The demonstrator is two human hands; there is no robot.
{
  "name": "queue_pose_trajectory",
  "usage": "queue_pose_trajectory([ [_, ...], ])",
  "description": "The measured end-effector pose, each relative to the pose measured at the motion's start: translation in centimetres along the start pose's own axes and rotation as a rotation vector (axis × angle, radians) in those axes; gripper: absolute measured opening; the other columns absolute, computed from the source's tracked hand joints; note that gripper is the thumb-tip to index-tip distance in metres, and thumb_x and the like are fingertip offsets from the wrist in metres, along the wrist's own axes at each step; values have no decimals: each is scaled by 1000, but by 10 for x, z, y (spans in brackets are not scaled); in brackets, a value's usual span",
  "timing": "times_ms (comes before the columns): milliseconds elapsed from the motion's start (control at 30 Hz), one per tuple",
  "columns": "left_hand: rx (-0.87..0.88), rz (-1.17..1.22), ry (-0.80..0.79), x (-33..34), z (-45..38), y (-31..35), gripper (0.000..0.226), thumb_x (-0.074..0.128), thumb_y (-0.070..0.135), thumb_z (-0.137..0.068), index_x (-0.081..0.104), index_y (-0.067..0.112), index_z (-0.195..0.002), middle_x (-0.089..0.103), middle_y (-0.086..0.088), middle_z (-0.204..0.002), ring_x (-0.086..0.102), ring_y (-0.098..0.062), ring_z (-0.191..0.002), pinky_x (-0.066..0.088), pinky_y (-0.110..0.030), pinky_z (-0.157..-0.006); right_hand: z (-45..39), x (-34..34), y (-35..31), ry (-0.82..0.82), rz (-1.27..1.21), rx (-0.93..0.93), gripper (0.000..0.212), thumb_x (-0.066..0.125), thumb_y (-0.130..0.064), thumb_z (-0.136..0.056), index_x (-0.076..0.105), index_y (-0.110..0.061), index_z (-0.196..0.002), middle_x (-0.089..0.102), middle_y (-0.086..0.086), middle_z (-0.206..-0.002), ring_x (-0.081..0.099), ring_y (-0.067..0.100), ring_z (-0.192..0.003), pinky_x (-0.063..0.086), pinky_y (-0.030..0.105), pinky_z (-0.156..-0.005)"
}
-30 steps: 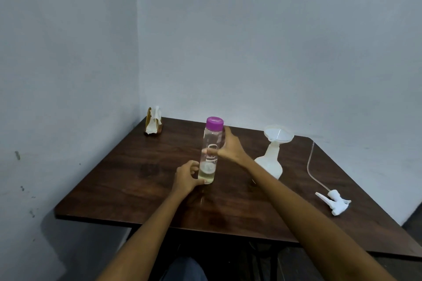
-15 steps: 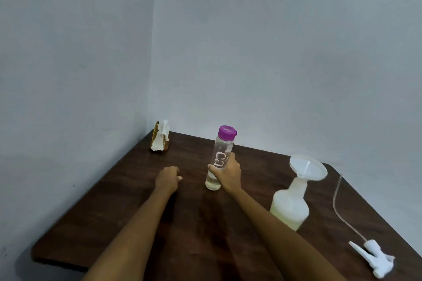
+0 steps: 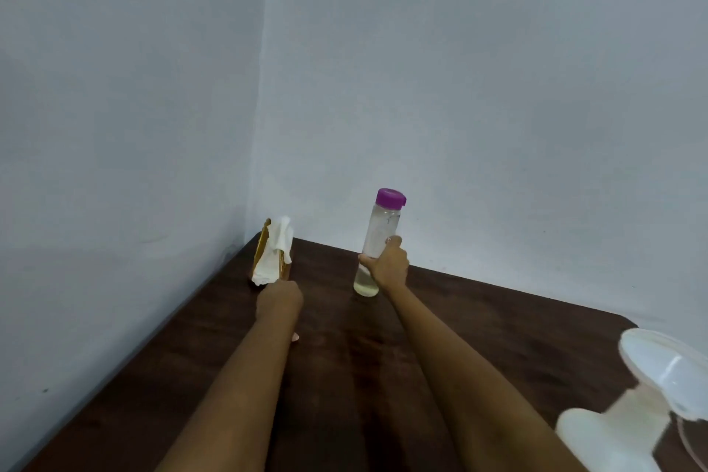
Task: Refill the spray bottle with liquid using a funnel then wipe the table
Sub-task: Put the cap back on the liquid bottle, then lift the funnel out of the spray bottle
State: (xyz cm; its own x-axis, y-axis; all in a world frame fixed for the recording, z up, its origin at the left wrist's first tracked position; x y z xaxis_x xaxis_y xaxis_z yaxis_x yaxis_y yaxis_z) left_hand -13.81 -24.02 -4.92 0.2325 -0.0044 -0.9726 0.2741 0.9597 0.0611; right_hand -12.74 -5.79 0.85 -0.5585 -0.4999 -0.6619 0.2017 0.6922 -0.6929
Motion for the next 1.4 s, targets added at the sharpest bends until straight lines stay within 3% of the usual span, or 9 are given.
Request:
queue_pose_trajectory([
  [33, -2, 16, 10, -5, 1, 5, 44, 46, 21, -98, 43, 0, -136, 49, -18, -139, 51, -30, -126, 51, -27, -77, -6, 2, 0, -2, 11, 5, 62, 71, -26, -82, 37, -2, -128, 54, 19, -127, 55, 34, -116, 48, 37, -93],
  [100, -63, 128, 78, -9, -5, 4, 46, 52, 16, -95, 41, 4, -138, 47, -14, -141, 49, -25, -130, 47, -27, -96, -15, 7, -1, -9, 29, 15, 65, 71, -26, -83, 35, -2, -130, 53, 19, -128, 54, 34, -117, 47, 37, -95],
  [167, -123, 172, 115, -14, -5, 0, 46, 54, 13, -94, 42, 5, -138, 46, -12, -141, 48, -23, -130, 44, -28, -101, -18, 11, 0, -10, 36, 24, 66, 70, -27, -83, 34, -2, -132, 52, 19, -129, 54, 34, -118, 46, 37, -96],
  [633, -144, 124, 182, -12, -10, 2, 35, 46, 9, -97, 50, 6, -132, 52, -11, -136, 54, -21, -124, 46, -26, -96, -15, 20, 9, 34, 2, 29, 66, 69, -31, -84, 32, -5, -132, 51, 17, -131, 54, 35, -118, 48, 40, -95],
  [800, -158, 165, 207, -11, -6, -1, 34, 48, 9, -96, 52, 7, -130, 54, -10, -134, 55, -20, -122, 48, -26, -94, -6, 21, 16, -49, -22, 117, 95, 79, -37, -73, 19, -6, -141, 45, 22, -135, 47, 40, -125, 45, 51, -101],
  [933, -174, 157, 209, -7, -6, -6, 34, 48, 11, -96, 53, 8, -129, 54, -9, -134, 55, -21, -122, 47, -26, -94, 20, 11, 16, -34, -46, 94, 102, 77, -41, -74, 15, -5, -146, 45, 21, -139, 45, 37, -128, 43, 49, -103],
  [1067, -153, 183, 200, -10, 7, -10, 40, 58, 17, -92, 49, 8, -130, 54, -9, -134, 55, -21, -122, 47, -27, -95, 54, -4, 23, -58, -52, 53, 91, 71, -46, -78, 23, -8, -145, 44, 16, -143, 44, 32, -131, 41, 45, -103],
  [1200, -108, 263, 145, -4, 42, -26, 65, 71, 32, -82, 41, 7, -134, 47, -11, -138, 49, -24, -128, 42, -32, -103, 83, -28, 31, -139, -25, 43, 65, 63, -48, -84, 44, -7, -131, 58, 14, -125, 56, 26, -116, 47, 38, -94],
  [1400, -19, 218, 308, 3, 98, -11, 65, 54, 8, -93, 22, 12, -149, 49, -11, -136, 53, -22, -122, 47, -30, -97, 139, -61, 18, -286, -38, -122, 41, 64, -44, -85, 66, -7, -102, 71, 9, -100, 57, 9, -81, 41, 16, -66],
])
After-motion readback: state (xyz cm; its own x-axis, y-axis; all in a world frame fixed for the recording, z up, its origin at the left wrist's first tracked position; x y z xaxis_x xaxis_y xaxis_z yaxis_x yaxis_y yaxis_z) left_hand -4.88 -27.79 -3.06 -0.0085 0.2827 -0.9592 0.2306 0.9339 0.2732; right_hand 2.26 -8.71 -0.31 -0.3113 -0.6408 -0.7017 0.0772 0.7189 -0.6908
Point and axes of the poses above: each hand's wrist, its own z-axis away from the middle knuckle, its own x-axis out of the palm, y = z × x, the point moved 6 cm from there along -z, towards the middle knuckle
